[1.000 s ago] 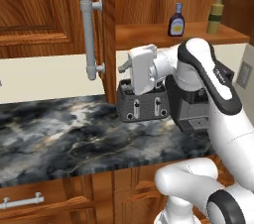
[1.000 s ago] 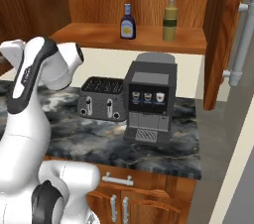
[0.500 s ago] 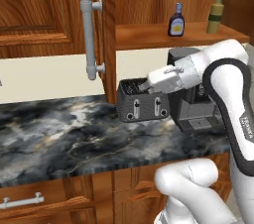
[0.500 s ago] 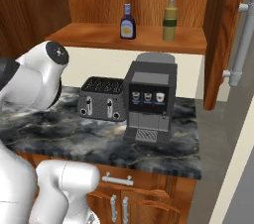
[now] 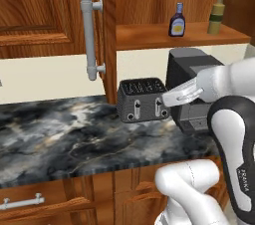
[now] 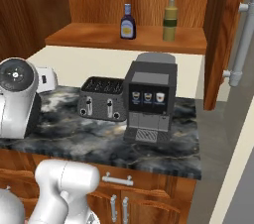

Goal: Move the condiment bottle and oil and vinegar bottle from the cabinet to the dining counter.

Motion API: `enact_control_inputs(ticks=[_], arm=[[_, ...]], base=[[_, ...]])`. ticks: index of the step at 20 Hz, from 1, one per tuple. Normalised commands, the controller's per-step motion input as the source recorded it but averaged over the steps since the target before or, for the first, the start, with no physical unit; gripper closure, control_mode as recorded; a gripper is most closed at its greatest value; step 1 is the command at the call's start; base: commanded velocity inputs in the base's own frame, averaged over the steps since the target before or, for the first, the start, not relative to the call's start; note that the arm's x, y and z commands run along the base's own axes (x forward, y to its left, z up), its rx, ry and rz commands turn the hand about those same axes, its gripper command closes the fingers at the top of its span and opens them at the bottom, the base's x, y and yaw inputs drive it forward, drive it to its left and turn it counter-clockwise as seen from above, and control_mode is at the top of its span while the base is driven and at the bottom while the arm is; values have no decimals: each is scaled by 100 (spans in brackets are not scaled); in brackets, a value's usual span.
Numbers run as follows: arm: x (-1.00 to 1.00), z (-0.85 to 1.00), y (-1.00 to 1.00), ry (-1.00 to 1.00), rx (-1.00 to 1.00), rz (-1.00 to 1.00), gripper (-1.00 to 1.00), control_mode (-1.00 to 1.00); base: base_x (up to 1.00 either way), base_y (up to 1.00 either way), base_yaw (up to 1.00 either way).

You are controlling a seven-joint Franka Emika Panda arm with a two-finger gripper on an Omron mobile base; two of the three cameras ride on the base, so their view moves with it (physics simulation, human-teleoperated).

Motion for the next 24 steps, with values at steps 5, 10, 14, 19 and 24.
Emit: enact_control_inputs(ticks=[5, 10, 14, 19, 24], arm=[[-3, 34, -53, -27, -20, -25, -100, -100], [3, 42, -52, -18, -17, -27, -100, -100], [9, 43, -38, -10, -3, -29, -100, -100], [15, 30, -36, -4, 4, -21, -100, -100], [14, 22, -44, -4, 13, -13, -100, -100]], base=[[0, 0, 0], [0, 0, 0], [0, 0, 0], [0, 0, 0], [0, 0, 0]])
